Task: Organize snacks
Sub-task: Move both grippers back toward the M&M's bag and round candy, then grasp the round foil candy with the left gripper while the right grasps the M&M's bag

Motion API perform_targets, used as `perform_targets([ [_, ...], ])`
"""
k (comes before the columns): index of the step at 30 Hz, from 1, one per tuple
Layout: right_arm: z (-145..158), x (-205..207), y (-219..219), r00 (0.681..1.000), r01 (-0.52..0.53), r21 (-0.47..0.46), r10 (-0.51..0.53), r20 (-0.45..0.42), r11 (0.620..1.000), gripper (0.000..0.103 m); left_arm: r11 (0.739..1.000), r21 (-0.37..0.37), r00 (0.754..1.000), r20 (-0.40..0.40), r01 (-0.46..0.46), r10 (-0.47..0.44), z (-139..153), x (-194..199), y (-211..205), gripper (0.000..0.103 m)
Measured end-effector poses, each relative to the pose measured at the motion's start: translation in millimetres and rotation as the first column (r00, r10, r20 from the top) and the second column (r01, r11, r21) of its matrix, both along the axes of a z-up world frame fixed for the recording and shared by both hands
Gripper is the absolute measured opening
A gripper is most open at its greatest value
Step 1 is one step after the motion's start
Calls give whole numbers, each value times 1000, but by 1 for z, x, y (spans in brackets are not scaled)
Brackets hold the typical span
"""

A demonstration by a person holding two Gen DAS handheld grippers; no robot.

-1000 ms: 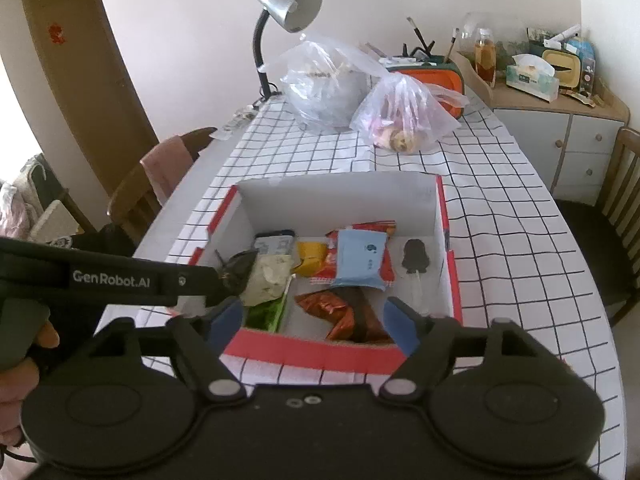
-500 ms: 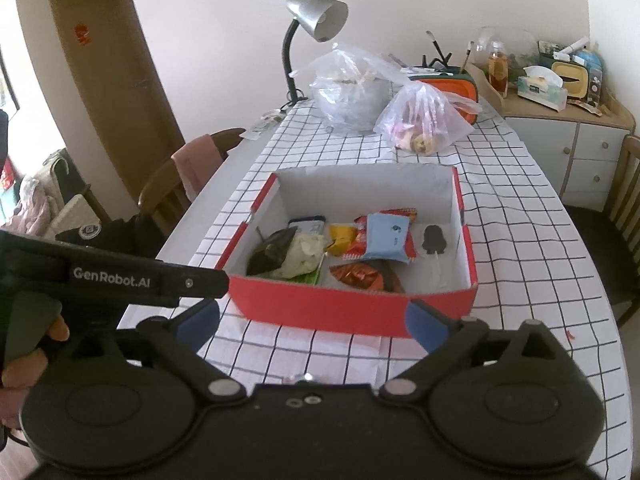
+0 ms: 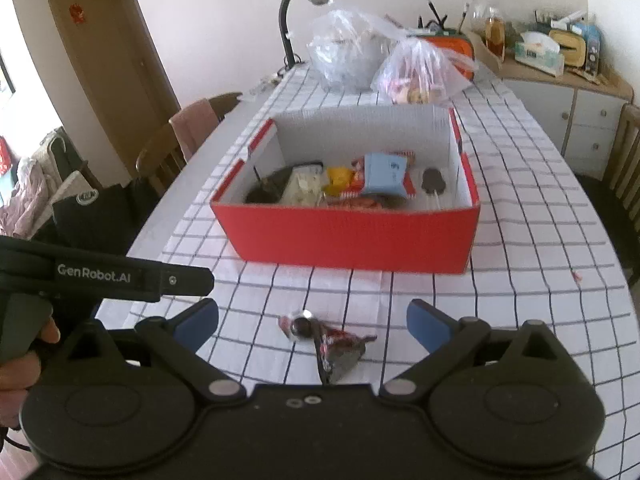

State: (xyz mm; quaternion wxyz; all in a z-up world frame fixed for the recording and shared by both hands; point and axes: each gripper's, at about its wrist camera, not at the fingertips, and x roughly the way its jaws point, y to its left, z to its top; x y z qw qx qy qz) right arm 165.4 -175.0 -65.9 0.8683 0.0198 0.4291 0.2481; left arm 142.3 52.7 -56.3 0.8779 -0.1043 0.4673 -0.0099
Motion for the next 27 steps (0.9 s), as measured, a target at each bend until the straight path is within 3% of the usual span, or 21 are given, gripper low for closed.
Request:
perform_targets([
  [7, -31, 2, 4, 998, -19, -39, 17, -55, 999, 96, 1000, -20, 996, -85, -17, 15, -31, 1, 0, 76],
  [22, -96, 35, 15, 984, -65, -95, 48, -172, 993, 75, 996, -27, 973, -216, -85, 77, -84, 15, 7, 76],
  [27, -105, 44, 14, 983, -63, -89, 47, -178, 994, 58, 996, -13, 971, -225, -87, 82, -89, 20, 9, 76],
])
